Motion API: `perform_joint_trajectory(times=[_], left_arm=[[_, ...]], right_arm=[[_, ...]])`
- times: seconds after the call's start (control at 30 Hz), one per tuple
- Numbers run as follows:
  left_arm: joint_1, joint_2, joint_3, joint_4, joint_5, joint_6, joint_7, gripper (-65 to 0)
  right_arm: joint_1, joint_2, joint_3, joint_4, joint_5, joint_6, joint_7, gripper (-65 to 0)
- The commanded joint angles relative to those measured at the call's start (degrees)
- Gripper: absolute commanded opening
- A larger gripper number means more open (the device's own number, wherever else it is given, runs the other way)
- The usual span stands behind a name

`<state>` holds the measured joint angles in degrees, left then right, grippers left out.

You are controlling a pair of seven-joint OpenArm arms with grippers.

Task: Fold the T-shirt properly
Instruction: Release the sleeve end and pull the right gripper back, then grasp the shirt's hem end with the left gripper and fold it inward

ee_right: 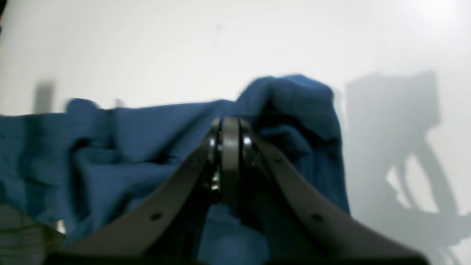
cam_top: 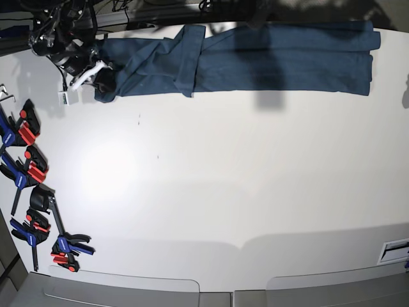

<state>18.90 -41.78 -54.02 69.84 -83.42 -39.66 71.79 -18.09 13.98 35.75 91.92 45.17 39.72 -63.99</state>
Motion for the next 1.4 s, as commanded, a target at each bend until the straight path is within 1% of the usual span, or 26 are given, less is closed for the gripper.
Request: perform_joint_trajectory(times=[0.0, 0.2, 0.3, 0.37, 0.43, 0.57, 0.63, 0.7, 0.8, 1.03, 1.13, 1.2, 1.37], left_arm=[[0.00, -1.88, -0.59, 0.81, -1.58, -0.34, -1.36, -48.6], [0.02, -1.88, -0.59, 0.81, -1.58, -0.34, -1.29, -48.6], [0.04, -1.79, -0.59, 0.81, -1.58, -0.34, -1.31, -48.6], [0.04, -1.36, -0.59, 0.81, 0.63, -0.34, -1.36, -48.2], [0.04, -0.22, -0.59, 0.81, 2.49, -0.34, -1.38, -44.7], [0.17, 3.63, -0.59, 0.81, 4.81, -0.34, -1.64, -34.0], [0.20, 5.75, -0.59, 0.81, 7.08, -0.34, -2.36, -32.1], [0.22, 7.69, -0.59, 0.81, 9.77, -0.34, -2.93, -31.9], [1.62, 9.42, -0.59, 0.81, 10.54, -0.34, -3.30, -31.9], [7.58, 10.03, -0.59, 0.74, 10.58, -0.34, -5.95, -31.9], [8.90, 10.25, -0.59, 0.74, 10.60, -0.34, -6.36, -31.9], [8.87, 10.88, -0.59, 0.74, 11.69, -0.34, -6.38, -31.9], [8.87, 13.44, -0.57, 0.74, 15.06, -0.34, -9.20, -31.9]], right_arm=[[1.20, 0.92, 0.24, -0.96, 1.29, 0.28, 1.16, -65.0], [6.86, 0.94, 0.24, -11.98, 1.36, 0.28, 1.16, -65.0], [8.15, 0.96, 0.24, -13.27, 1.57, 0.28, 1.16, -65.0], [8.61, 1.01, 0.24, -13.27, 1.70, 0.28, 1.09, -65.0], [8.76, 1.14, 0.24, -13.25, 2.05, 0.28, 1.07, -65.0], [8.74, 1.09, 0.24, -13.25, 3.02, 0.28, 0.96, -65.0], [8.74, 1.11, 0.24, -13.25, 3.02, 0.28, 0.94, -65.0], [8.74, 1.11, 0.24, -13.25, 3.02, 0.28, 0.96, -65.0], [8.72, 1.11, 0.24, -13.25, 3.04, 0.28, 0.61, -65.0], [8.74, 1.09, 0.24, -13.25, 3.06, 0.28, 0.57, -65.0], [8.74, 1.11, 0.24, -13.25, 3.06, 0.28, 0.57, -65.0], [8.74, 1.11, 0.24, -13.25, 3.19, 0.28, 0.59, -65.0], [8.74, 1.11, 0.24, -13.25, 3.43, 0.28, 0.59, -65.0]])
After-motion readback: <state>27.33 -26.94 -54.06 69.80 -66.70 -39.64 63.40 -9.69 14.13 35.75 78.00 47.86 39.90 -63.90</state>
